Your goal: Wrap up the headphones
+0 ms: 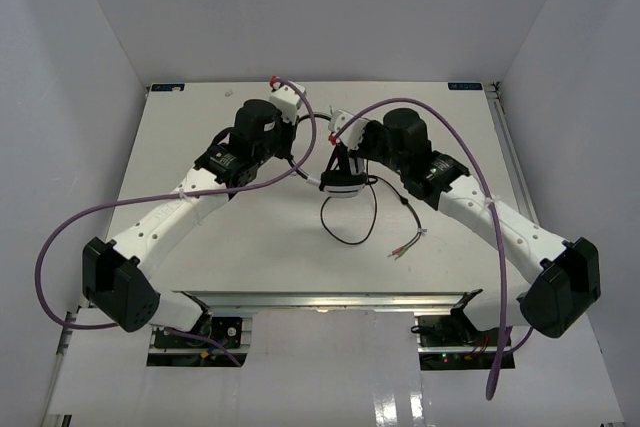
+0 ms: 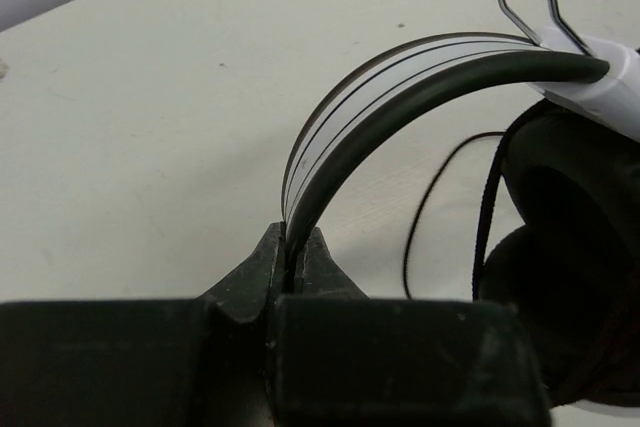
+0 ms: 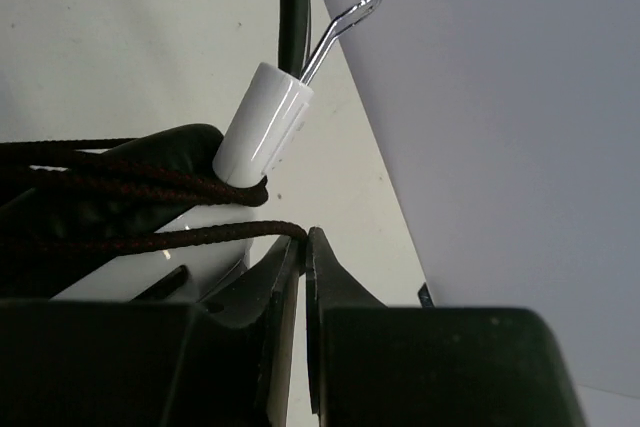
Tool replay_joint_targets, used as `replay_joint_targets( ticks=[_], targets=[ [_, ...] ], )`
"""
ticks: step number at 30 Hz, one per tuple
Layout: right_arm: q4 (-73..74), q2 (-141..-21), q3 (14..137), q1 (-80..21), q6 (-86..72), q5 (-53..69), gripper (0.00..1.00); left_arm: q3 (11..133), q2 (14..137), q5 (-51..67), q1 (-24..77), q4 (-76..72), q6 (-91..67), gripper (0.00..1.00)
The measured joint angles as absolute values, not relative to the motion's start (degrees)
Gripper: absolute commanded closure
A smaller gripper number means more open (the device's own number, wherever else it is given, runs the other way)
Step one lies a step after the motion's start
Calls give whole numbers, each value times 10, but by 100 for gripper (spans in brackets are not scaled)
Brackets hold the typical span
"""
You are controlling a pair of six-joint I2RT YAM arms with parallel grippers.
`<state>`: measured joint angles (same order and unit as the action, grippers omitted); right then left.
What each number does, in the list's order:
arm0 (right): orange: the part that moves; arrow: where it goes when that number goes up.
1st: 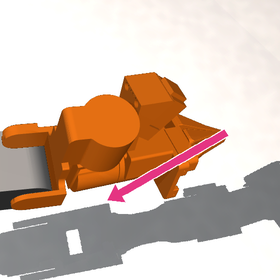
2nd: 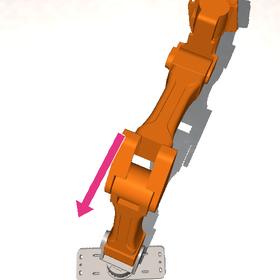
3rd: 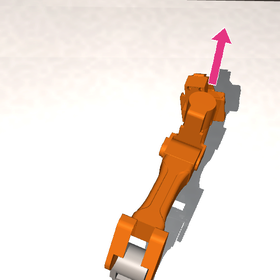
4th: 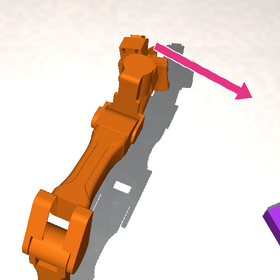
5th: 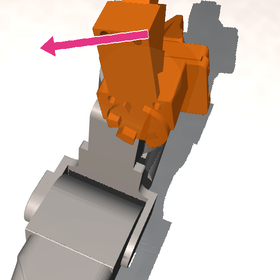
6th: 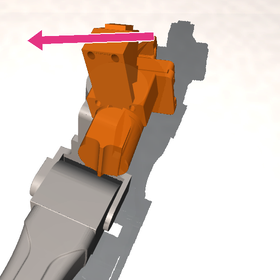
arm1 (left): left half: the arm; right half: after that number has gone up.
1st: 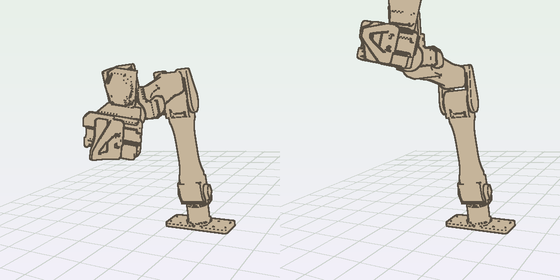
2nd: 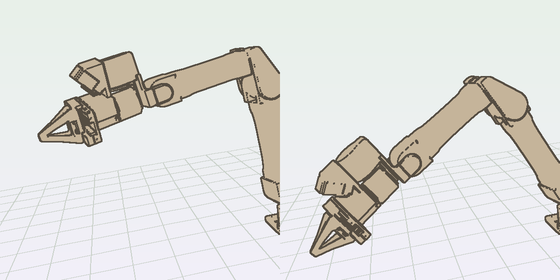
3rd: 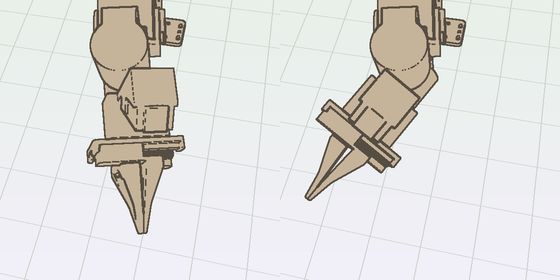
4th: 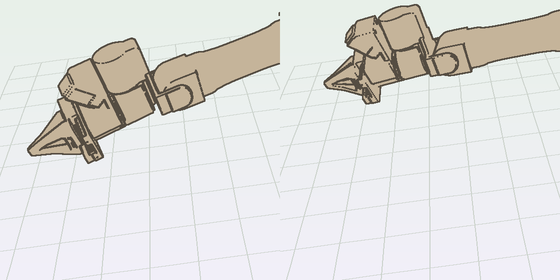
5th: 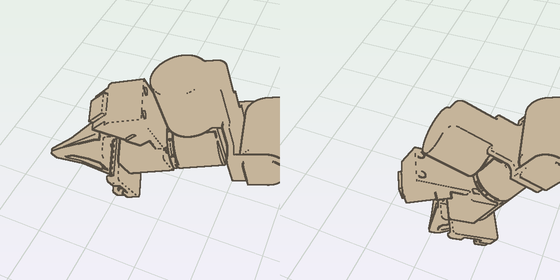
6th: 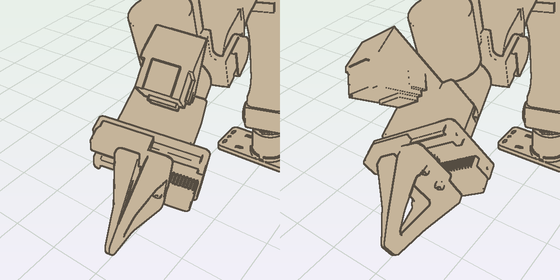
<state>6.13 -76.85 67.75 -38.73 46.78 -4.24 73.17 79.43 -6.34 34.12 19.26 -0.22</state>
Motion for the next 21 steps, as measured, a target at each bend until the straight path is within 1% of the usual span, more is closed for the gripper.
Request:
replay_joint_targets(
  ticks=[3,6,9,11,12,15,18,21],
  targets=[
    [51,-766,675,-334,416,73,90,716,774,-34,337,189,-31,100],
    [41,-762,675,-267,353,233,79,709,762,-12,334,184,-69,100],
    [28,-766,675,-221,294,367,62,709,761,26,334,181,-107,100],
    [21,-775,675,-204,254,437,44,711,758,63,335,183,-132,100],
    [16,-780,675,-201,235,465,38,713,757,79,336,185,-143,100],
    [-11,-796,661,-198,180,532,31,723,755,112,340,192,-171,100],
    [-39,-800,643,-197,135,576,28,738,754,130,340,201,-200,100],
    [-107,-804,611,-195,59,619,25,749,748,137,340,193,-239,100]
  ],
)
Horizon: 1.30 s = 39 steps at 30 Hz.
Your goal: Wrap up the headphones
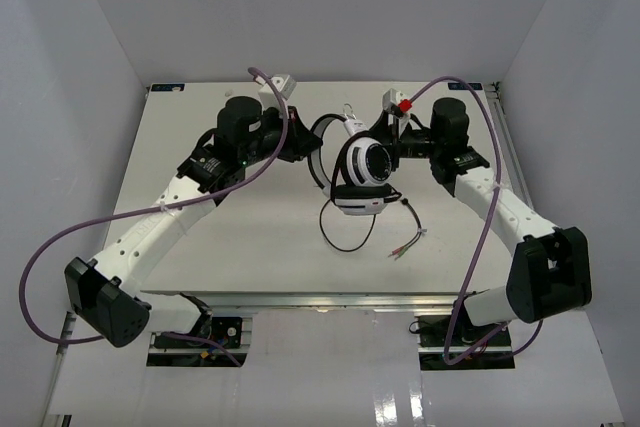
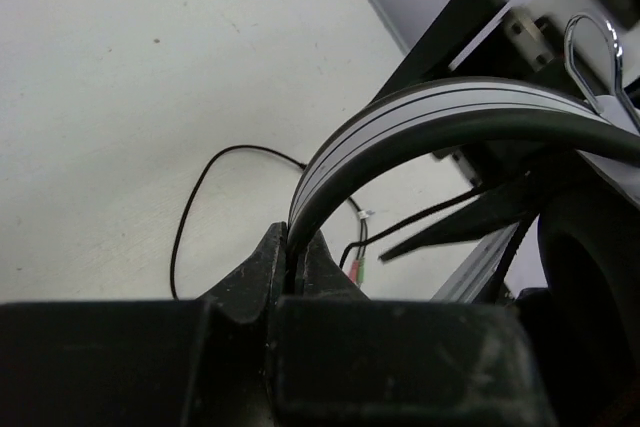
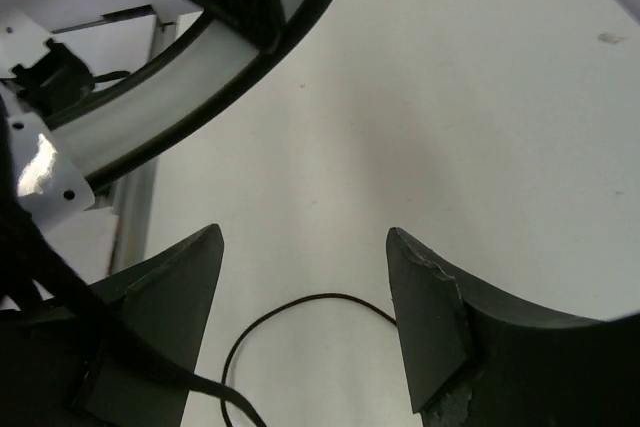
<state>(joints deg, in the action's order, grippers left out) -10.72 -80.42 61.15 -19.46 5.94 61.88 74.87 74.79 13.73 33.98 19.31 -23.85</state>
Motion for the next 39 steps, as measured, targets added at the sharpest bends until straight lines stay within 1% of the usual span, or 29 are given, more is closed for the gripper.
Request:
replay_joint_targets(
  ticks=[4,7,11,13,15,16,17,18,23,24,26,31,33,35,37,39],
  targets=[
    [-300,-816,511,-202,-126,672,25,749,731,120,340,158,-298,100],
    [-412,-837,461,-215,-226,697,30,753,725,77,339,131,-346,100],
    [-490,-833,423,-237,-278,709,36,764,722,-28,339,114,-406,100],
    [-506,-818,406,-248,-281,706,42,766,720,-95,339,109,-434,100],
    [-515,-800,391,-258,-281,700,63,767,718,-162,338,104,-462,100],
    [-518,-791,384,-263,-280,695,63,767,718,-194,338,100,-476,100],
    [-525,-784,379,-268,-280,691,79,768,718,-222,337,98,-487,100],
    [-526,-781,378,-271,-280,687,92,769,719,-245,336,95,-495,100],
    [-520,-764,379,-280,-285,659,92,800,744,-347,333,79,-494,100],
    [-506,-759,383,-282,-278,655,92,811,756,-363,333,80,-484,100],
    [-427,-749,417,-283,-229,639,92,836,783,-392,333,75,-439,100],
    [-147,-738,565,-293,-38,545,92,848,853,-436,333,56,-284,100],
    [-22,-740,643,-310,61,464,92,837,880,-438,331,59,-212,100],
    [69,-741,709,-333,156,371,92,820,908,-429,331,70,-143,100],
    [124,-741,750,-357,241,275,92,798,930,-409,332,84,-84,100],
    [158,-742,757,-374,319,181,92,770,938,-373,335,103,-36,100]
  ],
)
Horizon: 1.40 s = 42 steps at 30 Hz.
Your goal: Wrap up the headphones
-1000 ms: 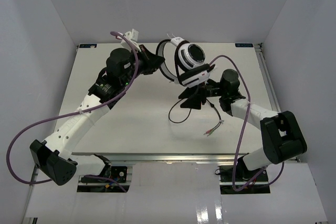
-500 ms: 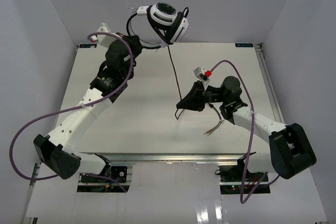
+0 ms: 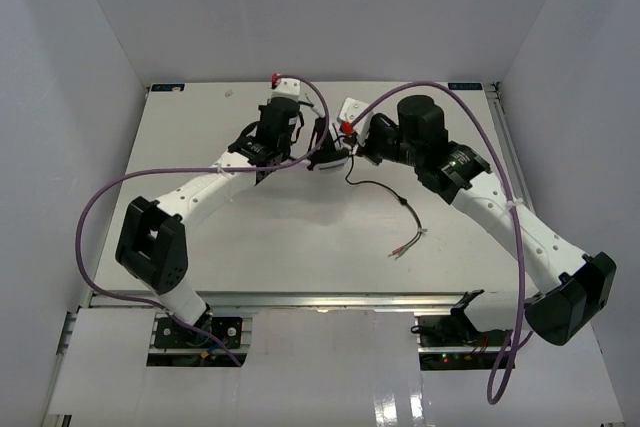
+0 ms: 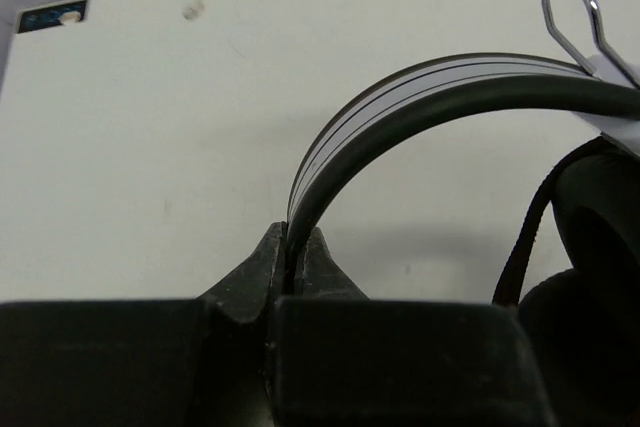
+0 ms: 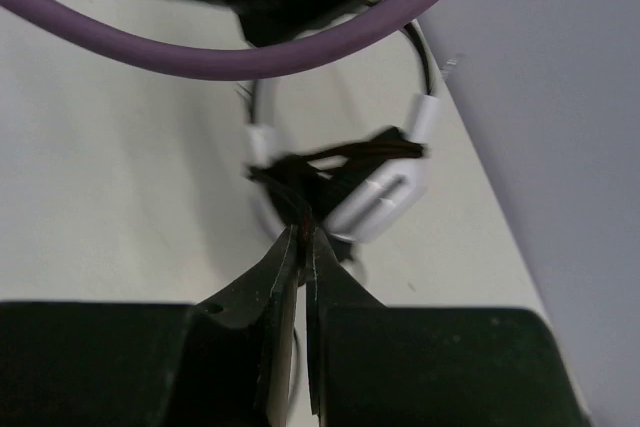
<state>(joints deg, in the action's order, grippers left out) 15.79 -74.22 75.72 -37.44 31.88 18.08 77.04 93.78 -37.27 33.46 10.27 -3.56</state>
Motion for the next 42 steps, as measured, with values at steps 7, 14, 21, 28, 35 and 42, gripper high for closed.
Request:
replay_joint_targets(
  ticks=[7,14,21,28,35,42],
  targets=[
    [153,-770,674,-386,524,-60,92,719,903,-206,343,164,66,100],
    [83,-775,629,-346,513,-25,92,647,750,-8,338,138,10,100],
    [16,-776,623,-205,302,350,92,598,704,67,324,75,-127,100],
    [-119,-784,586,-170,122,581,81,613,754,210,317,36,-250,100],
    [-200,-799,567,-146,41,659,41,655,787,313,321,-27,-326,100],
    [-580,-886,454,-163,-335,709,35,725,787,299,326,-114,-411,100]
  ],
)
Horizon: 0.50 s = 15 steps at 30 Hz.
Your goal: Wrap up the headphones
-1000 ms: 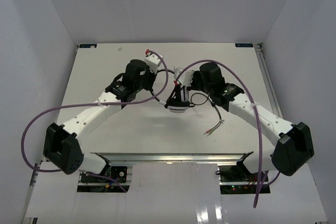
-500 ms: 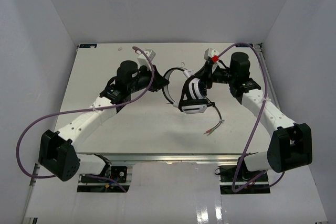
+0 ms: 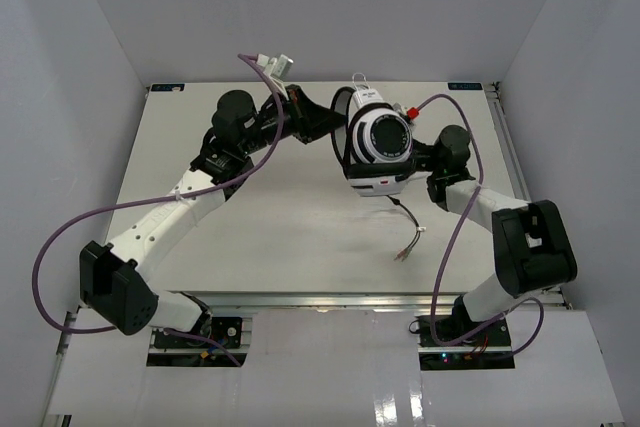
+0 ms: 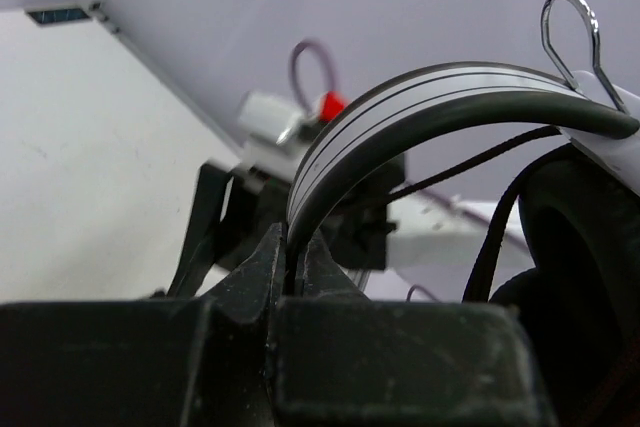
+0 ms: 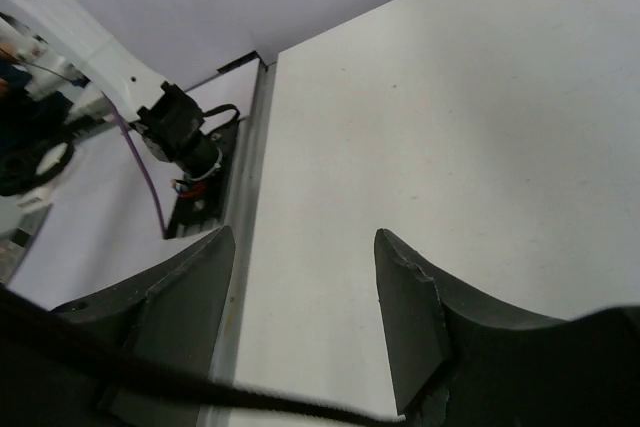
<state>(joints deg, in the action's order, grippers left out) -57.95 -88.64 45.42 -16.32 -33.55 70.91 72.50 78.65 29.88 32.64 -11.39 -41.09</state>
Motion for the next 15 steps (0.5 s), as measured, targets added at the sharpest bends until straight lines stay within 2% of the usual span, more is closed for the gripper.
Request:
replay_joint_targets(
  ticks=[3,6,8,9,10,15],
  targets=[
    [-652,-908,433,-178,-427,708,36,740,784,260,326,-145,-444,100],
    [-693,-899,402,-195,-450,706,40,740,777,179,328,-156,-474,100],
    [-706,-883,379,-209,-447,704,70,740,771,111,328,-155,-491,100],
    [-711,-873,368,-217,-444,703,75,740,769,73,327,-155,-499,100],
    [-717,-862,362,-226,-441,703,92,740,767,35,327,-153,-508,100],
    [-712,-807,358,-260,-426,691,92,749,761,-146,326,-104,-542,100]
  ],
)
